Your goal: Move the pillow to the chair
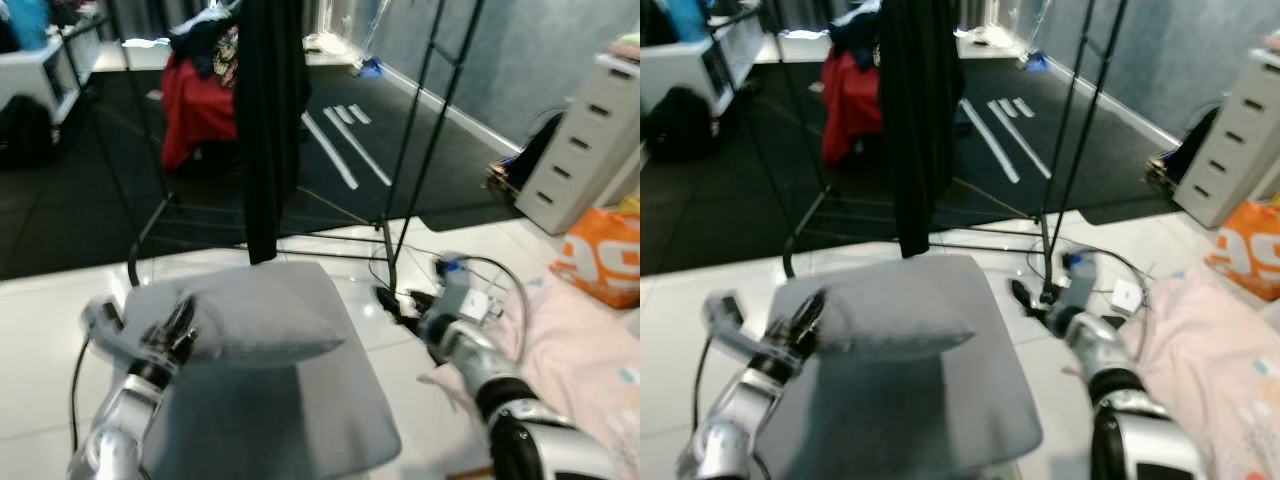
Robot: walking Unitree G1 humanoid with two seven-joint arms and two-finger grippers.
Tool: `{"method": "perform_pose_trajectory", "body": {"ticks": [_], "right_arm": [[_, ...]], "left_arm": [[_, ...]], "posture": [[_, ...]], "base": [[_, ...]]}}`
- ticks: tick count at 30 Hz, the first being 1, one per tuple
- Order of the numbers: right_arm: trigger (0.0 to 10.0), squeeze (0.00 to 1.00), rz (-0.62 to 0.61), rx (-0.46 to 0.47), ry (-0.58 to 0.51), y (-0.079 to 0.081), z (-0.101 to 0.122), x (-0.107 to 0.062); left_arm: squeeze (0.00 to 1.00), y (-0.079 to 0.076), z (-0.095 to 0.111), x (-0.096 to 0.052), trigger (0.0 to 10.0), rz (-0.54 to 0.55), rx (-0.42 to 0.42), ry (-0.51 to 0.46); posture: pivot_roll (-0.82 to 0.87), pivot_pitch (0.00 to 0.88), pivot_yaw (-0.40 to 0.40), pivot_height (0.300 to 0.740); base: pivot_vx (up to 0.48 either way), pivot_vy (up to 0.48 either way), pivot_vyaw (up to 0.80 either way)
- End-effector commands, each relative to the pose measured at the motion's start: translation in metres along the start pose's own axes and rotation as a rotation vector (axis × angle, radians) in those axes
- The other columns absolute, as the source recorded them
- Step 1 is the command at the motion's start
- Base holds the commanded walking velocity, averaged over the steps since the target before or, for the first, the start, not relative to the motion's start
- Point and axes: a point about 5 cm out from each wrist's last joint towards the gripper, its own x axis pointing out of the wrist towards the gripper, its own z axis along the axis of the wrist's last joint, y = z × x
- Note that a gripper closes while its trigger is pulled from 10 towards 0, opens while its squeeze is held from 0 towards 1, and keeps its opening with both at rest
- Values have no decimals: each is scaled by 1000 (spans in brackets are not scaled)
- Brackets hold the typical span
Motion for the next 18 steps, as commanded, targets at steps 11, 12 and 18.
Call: {"method": "perform_pose_trajectory", "body": {"ticks": [11,12,18], "right_arm": [[10000,0,-22,7,-3,-8,0,-5],[10000,0,-22,7,-3,-8,0,-5],[10000,0,-67,-4,-14,-13,0,-8]], "left_arm": [[0,-7,7,1,10000,-27,28,-49],[0,-7,7,1,10000,-27,28,-49],[0,2,0,1,10000,43,118,-24]], "posture": [[-156,40,-11,731],[-156,40,-11,731],[-152,24,-13,735]], "base": [[0,0,0],[0,0,0],[0,0,0]]}}
